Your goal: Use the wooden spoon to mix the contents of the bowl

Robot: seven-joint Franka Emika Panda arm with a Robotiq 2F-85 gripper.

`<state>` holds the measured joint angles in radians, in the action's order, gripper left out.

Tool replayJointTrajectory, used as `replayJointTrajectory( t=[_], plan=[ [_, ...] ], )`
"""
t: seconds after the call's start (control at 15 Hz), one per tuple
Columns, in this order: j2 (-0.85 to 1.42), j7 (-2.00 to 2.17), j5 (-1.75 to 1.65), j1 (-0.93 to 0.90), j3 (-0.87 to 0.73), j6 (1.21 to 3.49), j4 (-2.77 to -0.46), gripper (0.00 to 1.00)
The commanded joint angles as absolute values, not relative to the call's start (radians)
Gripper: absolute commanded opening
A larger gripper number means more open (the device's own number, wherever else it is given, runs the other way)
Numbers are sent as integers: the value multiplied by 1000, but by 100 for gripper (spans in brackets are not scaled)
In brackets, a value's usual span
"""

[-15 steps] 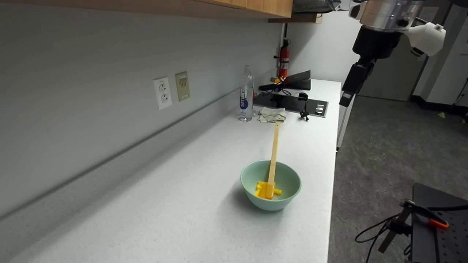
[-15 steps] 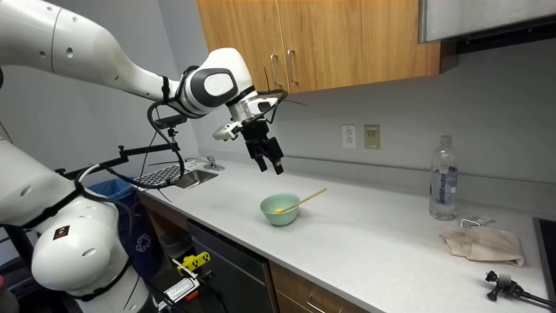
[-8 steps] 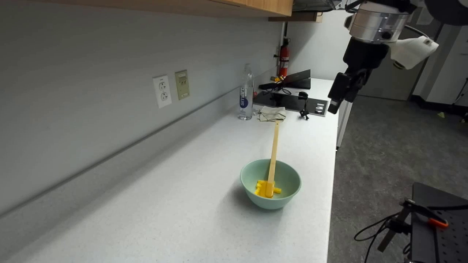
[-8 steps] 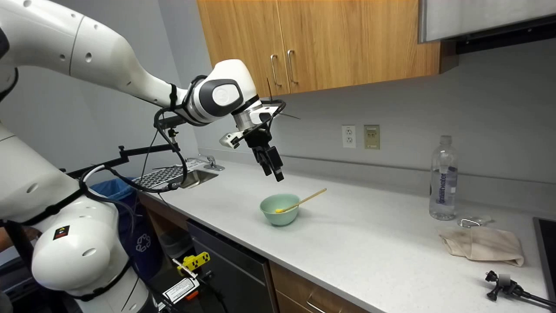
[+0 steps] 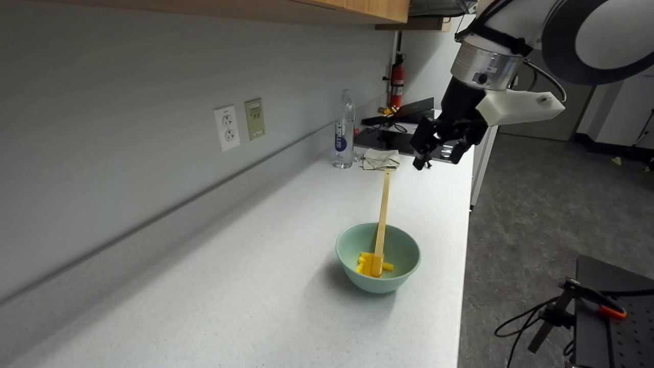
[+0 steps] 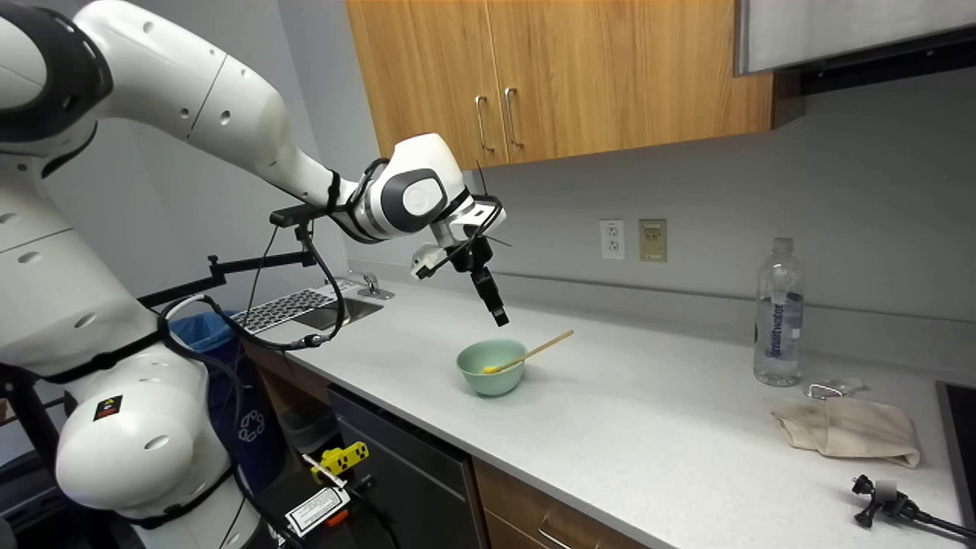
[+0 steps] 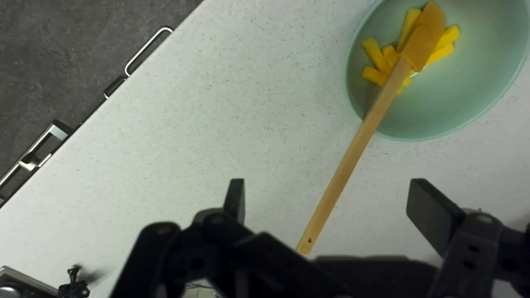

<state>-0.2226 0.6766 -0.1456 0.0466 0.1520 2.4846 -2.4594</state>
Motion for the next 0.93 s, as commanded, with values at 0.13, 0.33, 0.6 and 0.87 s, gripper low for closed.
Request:
replayJointTrajectory(
  t=[0.13,0.33,0.6,0.87],
  plan=[
    [-184,762,-196,63,157,2509,-2447,100],
    [-96,964,-276,88,160,2551,-2400,100],
    [13,1230,-360,74,125,2636,-2321,100],
    [12,1259,-335,31,85,2656,-2325,100]
  ],
)
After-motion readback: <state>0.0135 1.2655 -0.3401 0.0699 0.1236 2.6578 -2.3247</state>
